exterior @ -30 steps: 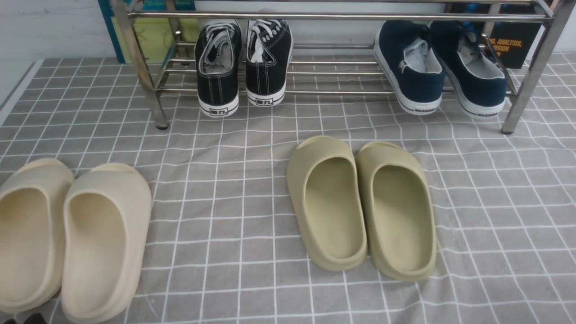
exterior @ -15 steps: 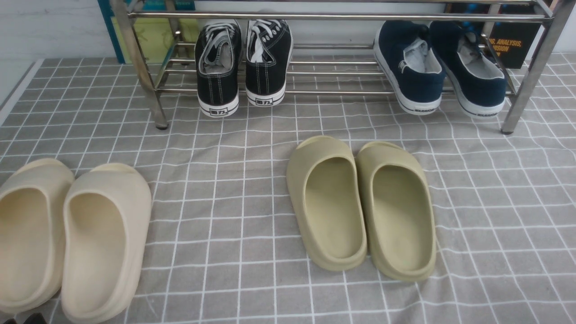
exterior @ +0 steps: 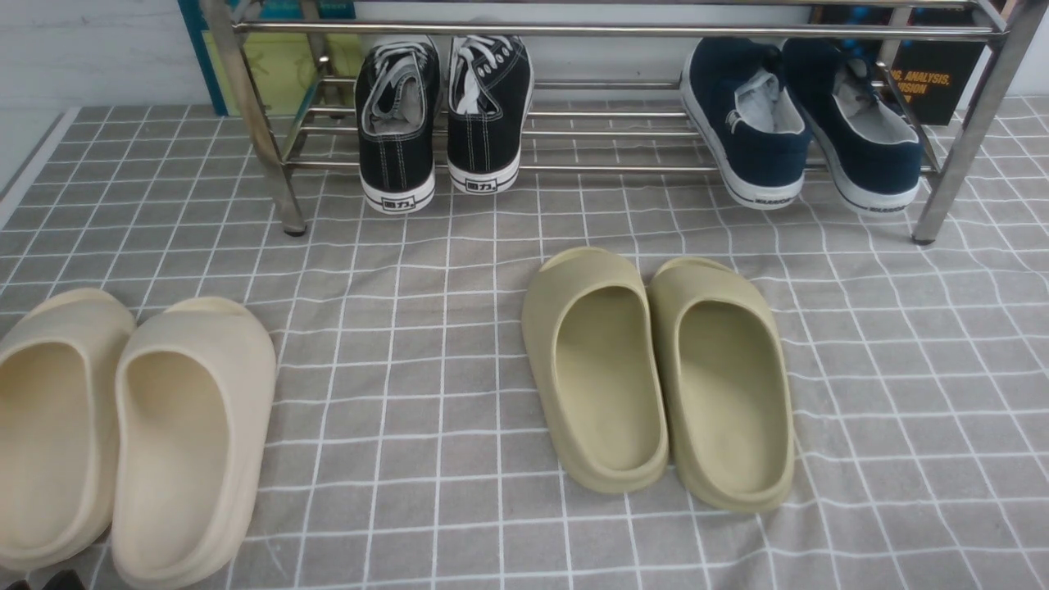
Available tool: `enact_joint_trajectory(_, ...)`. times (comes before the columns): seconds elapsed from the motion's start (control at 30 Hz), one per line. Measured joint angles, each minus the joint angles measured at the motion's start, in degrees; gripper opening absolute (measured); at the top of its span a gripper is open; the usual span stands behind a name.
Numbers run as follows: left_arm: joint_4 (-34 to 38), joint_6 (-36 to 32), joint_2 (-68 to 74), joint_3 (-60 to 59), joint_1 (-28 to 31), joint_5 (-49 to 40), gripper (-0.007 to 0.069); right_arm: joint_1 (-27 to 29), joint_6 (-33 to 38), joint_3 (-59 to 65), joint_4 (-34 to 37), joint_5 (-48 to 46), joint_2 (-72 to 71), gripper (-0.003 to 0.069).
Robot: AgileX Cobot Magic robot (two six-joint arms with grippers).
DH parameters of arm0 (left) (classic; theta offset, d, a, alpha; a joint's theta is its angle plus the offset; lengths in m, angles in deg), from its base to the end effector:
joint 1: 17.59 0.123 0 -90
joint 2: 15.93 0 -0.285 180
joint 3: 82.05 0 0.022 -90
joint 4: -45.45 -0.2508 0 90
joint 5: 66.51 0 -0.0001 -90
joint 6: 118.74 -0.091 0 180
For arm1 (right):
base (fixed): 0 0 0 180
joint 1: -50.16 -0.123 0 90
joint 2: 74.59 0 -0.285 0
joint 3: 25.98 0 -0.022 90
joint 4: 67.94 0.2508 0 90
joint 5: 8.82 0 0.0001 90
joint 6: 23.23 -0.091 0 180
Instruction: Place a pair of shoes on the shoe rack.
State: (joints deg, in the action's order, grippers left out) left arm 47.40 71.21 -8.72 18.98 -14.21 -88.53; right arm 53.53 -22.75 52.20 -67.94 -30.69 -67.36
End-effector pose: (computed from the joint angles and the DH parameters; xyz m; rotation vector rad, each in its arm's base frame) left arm 0.0524 0.0019 0.1689 -0.2403 1.8744 -0.1120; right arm 0.0523 -0.0031 0.1737 0.0472 1.8721 -0.0463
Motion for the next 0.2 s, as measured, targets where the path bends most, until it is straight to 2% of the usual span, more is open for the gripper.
enact_joint_trajectory(0.2, 0.0, 0.0, 0.0, 0.0, 0.0, 0.0, 0.0239, 0.0, 0.0, 0.0, 0.0, 0.0, 0.0, 0.0008)
